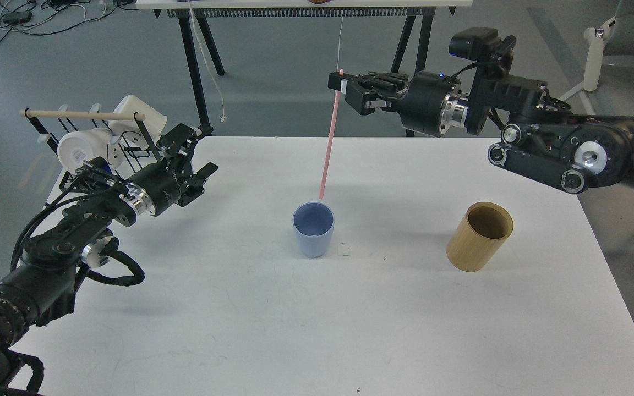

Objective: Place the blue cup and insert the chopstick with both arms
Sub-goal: 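Pull the pink straw out and carry it above the blue cup, then lower the straw into the blue cup and open the right gripper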

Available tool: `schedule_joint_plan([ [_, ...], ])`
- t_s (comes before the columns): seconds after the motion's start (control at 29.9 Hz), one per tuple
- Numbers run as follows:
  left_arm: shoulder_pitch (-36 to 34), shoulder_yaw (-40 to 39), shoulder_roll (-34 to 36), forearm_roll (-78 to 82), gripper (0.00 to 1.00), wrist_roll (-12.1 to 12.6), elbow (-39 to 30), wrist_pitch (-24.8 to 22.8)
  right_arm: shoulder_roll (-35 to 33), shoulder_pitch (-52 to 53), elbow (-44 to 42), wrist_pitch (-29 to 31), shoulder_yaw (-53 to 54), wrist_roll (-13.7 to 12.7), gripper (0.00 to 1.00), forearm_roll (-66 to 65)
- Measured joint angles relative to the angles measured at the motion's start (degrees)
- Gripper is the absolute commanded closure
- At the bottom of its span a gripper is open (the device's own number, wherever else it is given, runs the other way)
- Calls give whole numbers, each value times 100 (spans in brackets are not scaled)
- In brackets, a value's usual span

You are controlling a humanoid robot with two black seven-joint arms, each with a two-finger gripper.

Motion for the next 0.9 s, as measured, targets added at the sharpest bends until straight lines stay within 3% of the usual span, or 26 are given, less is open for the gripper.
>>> schedule_joint_plan([
  [0.5,8,0,-9,0,1,0,0,0,585,-319,-389,-188,-431,0,98,1],
  [0.6,7,0,-2,-1,1,0,0,0,629,-343,-392,-191,-451,0,87,1],
  [0.7,7,0,-2,0,1,0,0,0,651,-352,-393,-186,-462,0,63,1],
  [0.9,1,-12,-19,0,1,0,-1,0,670,-369,-355,-158,-494,0,47,9],
])
